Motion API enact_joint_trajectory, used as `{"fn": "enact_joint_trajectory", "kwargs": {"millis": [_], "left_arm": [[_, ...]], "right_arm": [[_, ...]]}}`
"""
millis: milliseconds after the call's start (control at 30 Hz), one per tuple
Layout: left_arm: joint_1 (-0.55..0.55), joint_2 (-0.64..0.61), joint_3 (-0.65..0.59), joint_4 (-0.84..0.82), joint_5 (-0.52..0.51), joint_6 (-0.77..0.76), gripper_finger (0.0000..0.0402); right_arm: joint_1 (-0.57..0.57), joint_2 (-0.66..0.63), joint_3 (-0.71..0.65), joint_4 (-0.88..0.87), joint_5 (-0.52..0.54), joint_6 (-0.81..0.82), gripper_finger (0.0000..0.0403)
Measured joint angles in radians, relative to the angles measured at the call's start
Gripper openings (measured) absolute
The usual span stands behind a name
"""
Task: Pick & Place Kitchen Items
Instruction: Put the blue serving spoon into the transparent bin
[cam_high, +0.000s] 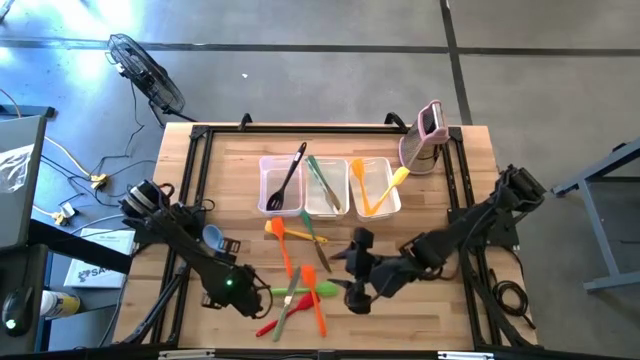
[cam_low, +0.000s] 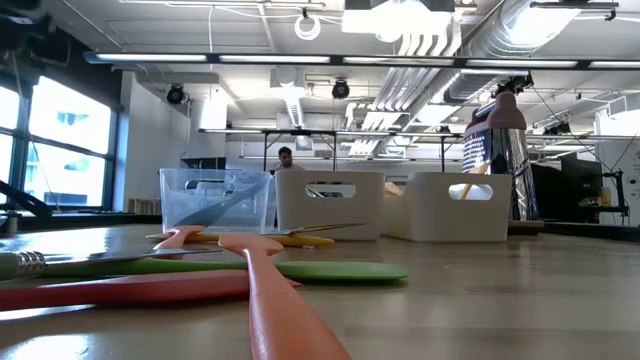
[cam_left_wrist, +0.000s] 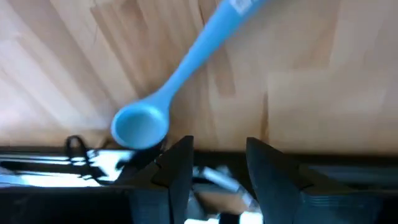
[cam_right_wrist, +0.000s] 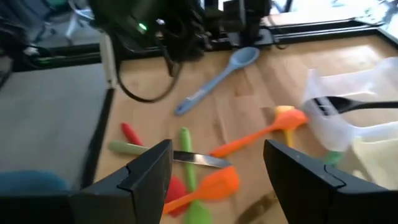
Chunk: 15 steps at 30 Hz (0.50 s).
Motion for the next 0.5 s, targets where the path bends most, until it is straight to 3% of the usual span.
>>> {"fn": "enact_joint_trajectory", "kwargs": {"millis": [200,367,500], "left_arm": [[0.002,0.000,-0.043,0.203,-0.004,-0.057,0.0143],[0.002,0.000,-0.043,0.399,-0.027,-0.077,0.0143],[0.008,0.000,-0.043,0.464,0.016,-0.063,0.0143]], "right_arm": [[0.006,0.000,0.000,0.015,-0.097,0.004,0.0243],[0.031,0.000,0.000,0.014,-0.090,-0.004,0.0243],[0.039,0.000,0.000,0.013,-0.088,-0.009,0.0243]]}}
